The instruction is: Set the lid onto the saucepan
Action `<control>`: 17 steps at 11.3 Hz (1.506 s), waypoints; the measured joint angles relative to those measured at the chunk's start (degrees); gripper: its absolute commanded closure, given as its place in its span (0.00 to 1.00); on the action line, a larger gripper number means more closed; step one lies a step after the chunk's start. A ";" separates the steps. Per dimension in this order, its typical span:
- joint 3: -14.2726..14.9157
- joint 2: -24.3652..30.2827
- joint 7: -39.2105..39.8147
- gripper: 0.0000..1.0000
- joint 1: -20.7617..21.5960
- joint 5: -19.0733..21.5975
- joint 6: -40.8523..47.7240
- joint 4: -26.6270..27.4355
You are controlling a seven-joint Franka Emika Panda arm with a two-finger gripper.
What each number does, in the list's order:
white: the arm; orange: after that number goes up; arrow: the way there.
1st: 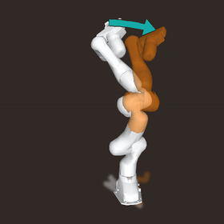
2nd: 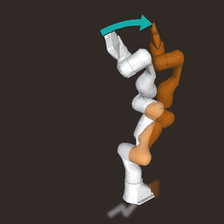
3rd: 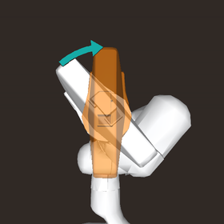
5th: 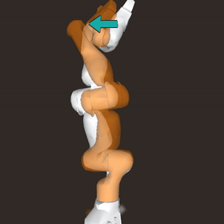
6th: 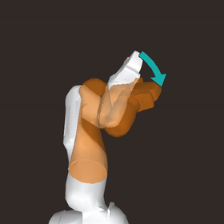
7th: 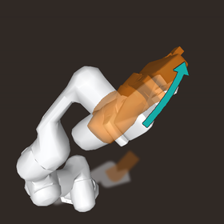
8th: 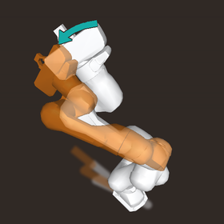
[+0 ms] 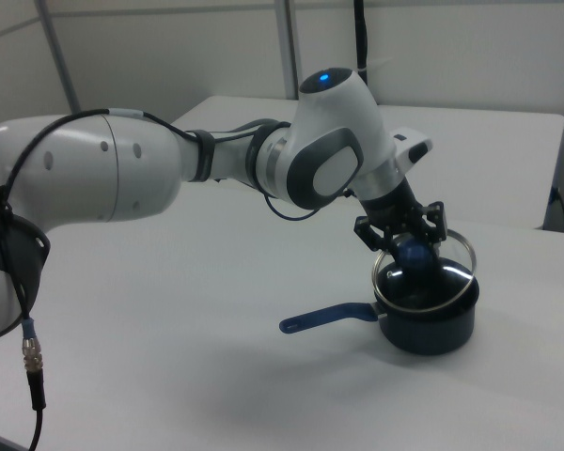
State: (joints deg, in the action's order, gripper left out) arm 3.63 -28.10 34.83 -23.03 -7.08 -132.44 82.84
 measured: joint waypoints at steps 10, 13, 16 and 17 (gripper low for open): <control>-0.02 -1.89 -0.74 0.00 0.03 -0.07 -2.84 -0.03; -0.70 -1.18 -8.24 0.00 1.28 -0.07 -3.30 -1.27; -1.12 4.22 -24.45 0.00 8.94 -0.07 7.95 -1.17; -1.28 6.55 -29.42 0.00 12.66 -0.07 14.79 -1.13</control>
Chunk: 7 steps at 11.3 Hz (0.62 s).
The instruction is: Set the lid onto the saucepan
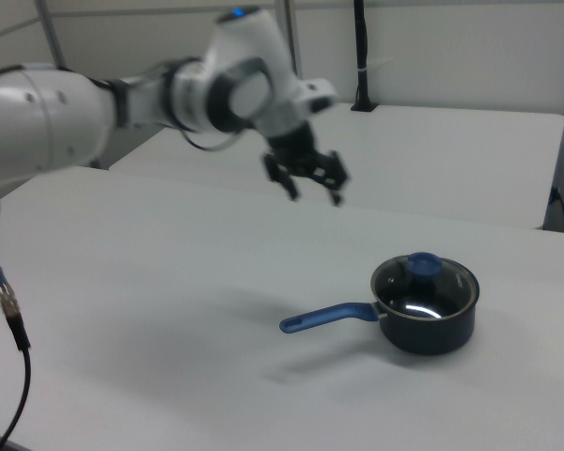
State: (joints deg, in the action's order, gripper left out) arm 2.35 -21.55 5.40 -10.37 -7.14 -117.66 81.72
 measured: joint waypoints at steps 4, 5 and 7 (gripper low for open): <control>-0.20 8.06 -17.55 0.00 13.62 0.00 17.48 2.62; -0.18 10.36 -18.61 0.00 15.73 0.00 19.22 4.62; -0.13 15.33 -19.36 0.00 17.35 0.00 20.06 9.20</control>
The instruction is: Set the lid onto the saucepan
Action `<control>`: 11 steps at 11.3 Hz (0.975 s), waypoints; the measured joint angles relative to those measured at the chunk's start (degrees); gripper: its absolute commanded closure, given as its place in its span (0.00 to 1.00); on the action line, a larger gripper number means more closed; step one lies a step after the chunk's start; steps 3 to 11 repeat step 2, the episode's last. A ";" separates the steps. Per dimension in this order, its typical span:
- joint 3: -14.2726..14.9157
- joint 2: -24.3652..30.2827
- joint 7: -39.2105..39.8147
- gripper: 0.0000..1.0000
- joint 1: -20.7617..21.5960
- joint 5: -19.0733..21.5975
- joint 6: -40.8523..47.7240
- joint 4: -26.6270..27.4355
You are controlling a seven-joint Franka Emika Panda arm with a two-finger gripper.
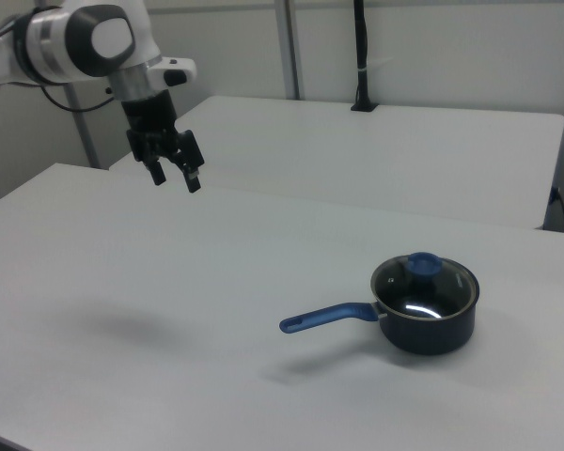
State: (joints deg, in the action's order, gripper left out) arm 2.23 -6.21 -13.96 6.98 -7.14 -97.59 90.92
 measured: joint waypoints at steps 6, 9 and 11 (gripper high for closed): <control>0.51 3.18 0.00 0.00 -0.07 0.00 0.01 3.03; 0.51 3.18 0.00 0.00 -0.07 0.00 0.01 3.03; 0.51 3.18 0.00 0.00 -0.07 0.00 0.01 3.03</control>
